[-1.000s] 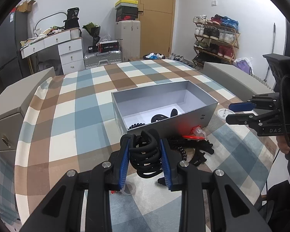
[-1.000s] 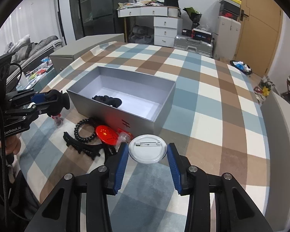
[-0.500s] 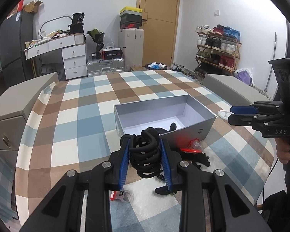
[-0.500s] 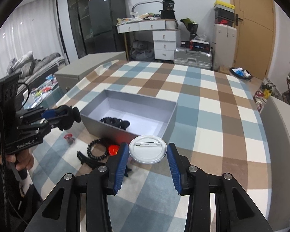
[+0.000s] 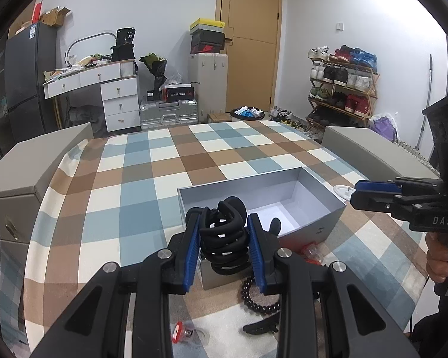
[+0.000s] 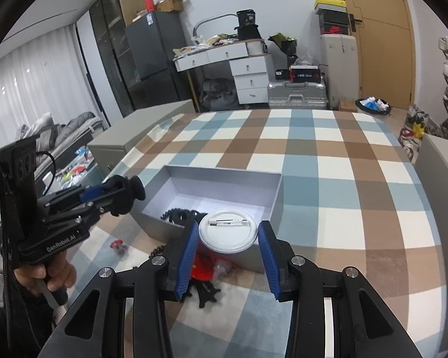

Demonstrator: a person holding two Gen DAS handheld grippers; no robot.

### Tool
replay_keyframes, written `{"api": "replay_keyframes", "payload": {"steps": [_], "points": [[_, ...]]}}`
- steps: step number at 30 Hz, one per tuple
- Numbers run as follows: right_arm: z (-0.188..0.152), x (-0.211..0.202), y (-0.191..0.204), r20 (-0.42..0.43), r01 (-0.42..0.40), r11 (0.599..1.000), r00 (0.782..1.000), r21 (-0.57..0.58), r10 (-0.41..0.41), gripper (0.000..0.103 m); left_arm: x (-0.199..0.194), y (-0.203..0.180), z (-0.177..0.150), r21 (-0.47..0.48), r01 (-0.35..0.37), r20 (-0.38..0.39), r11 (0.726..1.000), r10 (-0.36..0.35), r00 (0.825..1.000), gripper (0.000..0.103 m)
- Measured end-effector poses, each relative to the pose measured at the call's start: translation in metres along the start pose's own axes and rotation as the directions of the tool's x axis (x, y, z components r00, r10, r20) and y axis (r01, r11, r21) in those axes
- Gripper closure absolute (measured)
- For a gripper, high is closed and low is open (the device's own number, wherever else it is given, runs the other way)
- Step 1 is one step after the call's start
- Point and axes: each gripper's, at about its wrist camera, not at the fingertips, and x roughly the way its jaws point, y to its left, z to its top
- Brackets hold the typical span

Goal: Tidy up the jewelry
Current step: 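Carry the badge and claw clip into the grey box and release both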

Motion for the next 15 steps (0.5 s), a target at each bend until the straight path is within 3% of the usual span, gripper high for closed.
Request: {"api": "replay_keyframes", "payload": {"steps": [15], "points": [[0.004, 0.023, -0.013, 0.025, -0.027, 0.994, 0.999, 0.101, 0.025, 0.063, 0.014, -0.005, 0.003, -0.004, -0.02, -0.002, 1.0, 0.02, 1.0, 0.078]]}}
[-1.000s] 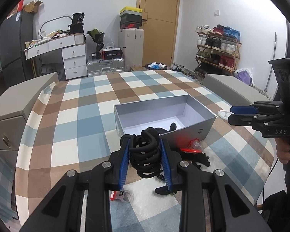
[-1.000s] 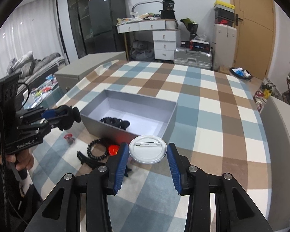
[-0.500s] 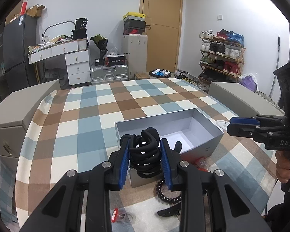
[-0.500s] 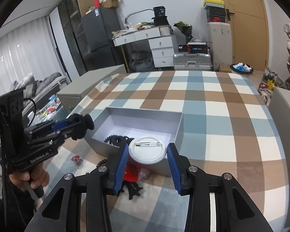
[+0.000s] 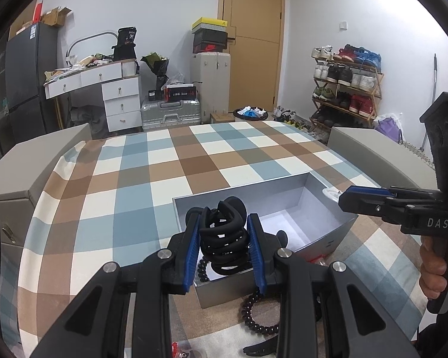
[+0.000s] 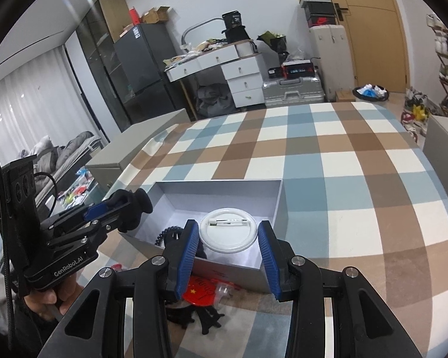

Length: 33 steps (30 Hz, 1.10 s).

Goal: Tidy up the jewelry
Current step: 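Carry the badge and claw clip into the grey box and release both, then move the right gripper toward the clear ring with the red top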

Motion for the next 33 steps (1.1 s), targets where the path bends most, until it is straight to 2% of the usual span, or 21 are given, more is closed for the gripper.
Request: {"api": "replay_keyframes", "payload": {"steps": [10, 16, 18, 21, 23, 24, 25, 27, 28, 31, 33], "points": [[0.002, 0.014, 0.002, 0.005, -0.002, 1.0, 1.0, 0.013, 0.002, 0.063, 0.011, 0.001, -0.003, -0.042, 0.003, -0.018, 0.999, -0.003, 1.0, 0.078], [0.002, 0.009, 0.001, 0.018, 0.02, 1.0, 1.0, 0.011, -0.02, 0.06, 0.013, -0.005, -0.005, -0.026, -0.004, -0.034, 1.0, 0.003, 0.999, 0.076], [0.003, 0.005, 0.001, 0.03, 0.025, 1.0, 0.999, 0.008, -0.025, 0.056, 0.013, -0.006, -0.004, -0.018, -0.003, -0.06, 1.0, 0.001, 0.998, 0.068], [0.003, -0.001, 0.001, 0.018, 0.035, 0.999, 0.999, -0.004, -0.035, 0.039, 0.002, -0.005, -0.002, -0.027, 0.037, -0.068, 0.999, -0.039, 0.997, 0.053], [0.003, -0.005, 0.003, 0.004, 0.047, 0.998, 0.999, -0.032, -0.047, 0.032, -0.008, -0.002, -0.002, -0.04, 0.031, -0.053, 0.999, -0.033, 0.998, 0.025], [0.004, -0.006, 0.005, -0.013, 0.055, 0.997, 0.998, -0.052, -0.056, 0.03, -0.014, 0.001, -0.002, -0.05, 0.004, -0.045, 0.999, -0.006, 0.999, 0.018], [0.004, -0.008, 0.007, -0.027, 0.062, 0.995, 0.998, -0.073, -0.064, 0.024, -0.019, 0.003, -0.003, -0.058, -0.018, -0.036, 0.998, 0.016, 0.999, 0.013], [0.003, -0.013, 0.011, -0.039, 0.06, 0.992, 0.997, -0.114, -0.065, 0.01, -0.026, 0.008, -0.006, -0.066, -0.049, -0.034, 0.997, 0.046, 0.998, 0.01], [0.002, -0.018, 0.013, -0.041, 0.048, 0.991, 0.998, -0.126, -0.054, 0.002, -0.029, 0.011, -0.008, -0.066, -0.062, -0.043, 0.996, 0.059, 0.997, 0.004], [-0.002, -0.024, 0.017, -0.051, 0.029, 0.989, 0.998, -0.147, -0.037, 0.0, -0.035, 0.016, -0.017, -0.066, -0.1, -0.04, 0.993, 0.097, 0.994, 0.001], [-0.007, -0.023, 0.021, -0.073, 0.043, 0.983, 0.996, -0.178, -0.057, 0.0, -0.037, 0.018, -0.022, -0.074, -0.109, -0.046, 0.991, 0.106, 0.993, 0.001]]}}
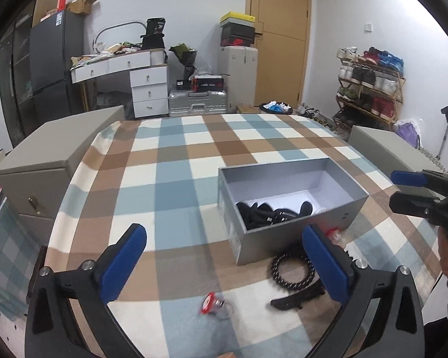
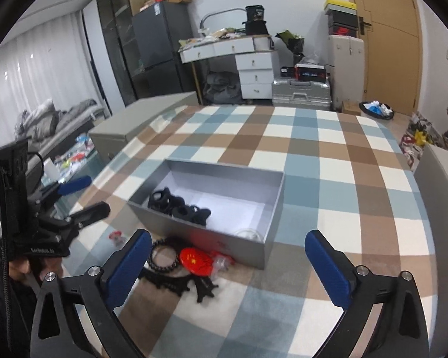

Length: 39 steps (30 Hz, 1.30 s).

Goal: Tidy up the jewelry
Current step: 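Move the right gripper toward the clear ring with the red top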

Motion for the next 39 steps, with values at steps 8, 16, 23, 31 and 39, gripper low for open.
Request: {"api": "replay_keyframes", "payload": {"steps": [8, 16, 23, 31, 39], "points": [[-0.016, 0.024, 0.008, -0.102, 0.031, 0.994, 0.994, -0.108, -0.042, 0.0, 0.008, 0.003, -0.009, 0.031, -0.016, -0.047, 0.999, 0.017, 0.999, 0.001], [-0.024, 0.043, 0.0, -0.17, 0.058, 0.995, 0.983, -0.087, -0.072, 0.0, 0.015, 0.001, -0.017, 0.082, -0.026, -0.097, 0.996, 0.033, 0.995, 0.001], [-0.025, 0.043, -0.003, -0.174, 0.053, 0.996, 0.983, -0.066, -0.064, 0.0, 0.019, 0.003, -0.021, 0.085, -0.036, -0.13, 0.996, 0.047, 0.99, 0.001], [-0.026, 0.053, -0.016, -0.197, 0.082, 0.997, 0.977, 0.014, -0.077, 0.0, 0.023, 0.0, -0.024, 0.094, -0.042, -0.154, 0.995, 0.056, 0.987, 0.001], [-0.027, 0.064, -0.022, -0.196, 0.107, 0.99, 0.977, 0.089, -0.088, 0.0, 0.025, -0.002, -0.026, 0.104, -0.036, -0.167, 0.994, 0.053, 0.984, 0.001]]}}
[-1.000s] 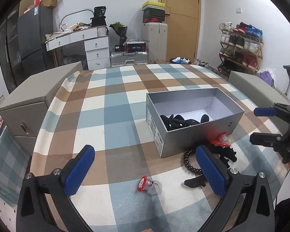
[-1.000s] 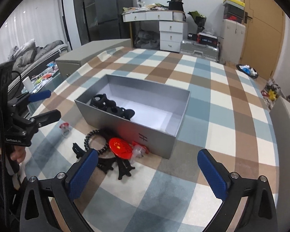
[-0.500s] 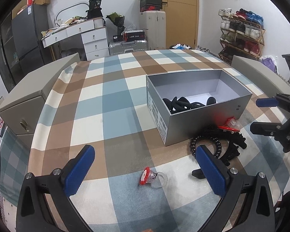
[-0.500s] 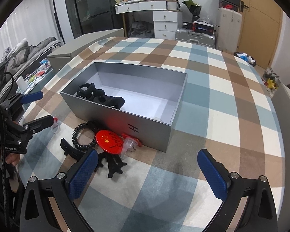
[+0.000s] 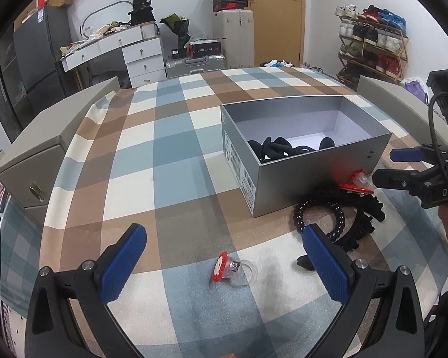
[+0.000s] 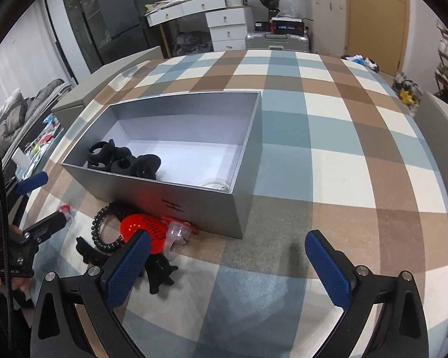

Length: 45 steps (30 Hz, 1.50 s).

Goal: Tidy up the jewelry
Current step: 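Move the right gripper toward the clear ring with the red top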

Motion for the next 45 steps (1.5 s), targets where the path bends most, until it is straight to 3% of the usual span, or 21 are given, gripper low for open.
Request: {"api": "replay_keyframes", "payload": {"steps": [11, 19, 34, 36, 41, 45], "points": [[-0.001, 0.008, -0.002, -0.022, 0.076, 0.997, 0.997, -0.019, -0.077, 0.0, 0.001, -0.001, 0.0, 0.012, -0.008, -0.01, 1.0, 0.008, 1.0, 0.001], [-0.002, 0.005, 0.007, -0.007, 0.068, 0.996, 0.998, -0.057, -0.069, 0.0, 0.003, 0.0, -0.001, 0.018, -0.009, -0.014, 1.0, 0.009, 1.0, 0.001], [-0.007, 0.007, -0.003, -0.062, 0.233, 0.959, 0.968, -0.161, -0.245, 0.0, 0.005, 0.002, -0.002, 0.022, -0.02, -0.025, 1.0, 0.021, 0.999, 0.001], [-0.007, 0.004, -0.005, -0.059, 0.226, 0.962, 0.97, -0.155, -0.237, 0.0, 0.005, 0.001, -0.002, 0.027, -0.02, -0.026, 0.999, 0.021, 0.999, 0.001], [-0.007, 0.0, 0.001, -0.042, 0.114, 0.984, 0.992, -0.135, -0.12, 0.0, 0.006, 0.0, -0.002, 0.034, -0.018, -0.029, 0.999, 0.019, 0.999, 0.001], [-0.007, 0.003, 0.013, -0.015, 0.094, 0.987, 0.995, -0.132, -0.097, 0.001, 0.007, 0.0, -0.002, 0.034, -0.016, -0.031, 0.999, 0.017, 0.999, 0.001]]}}
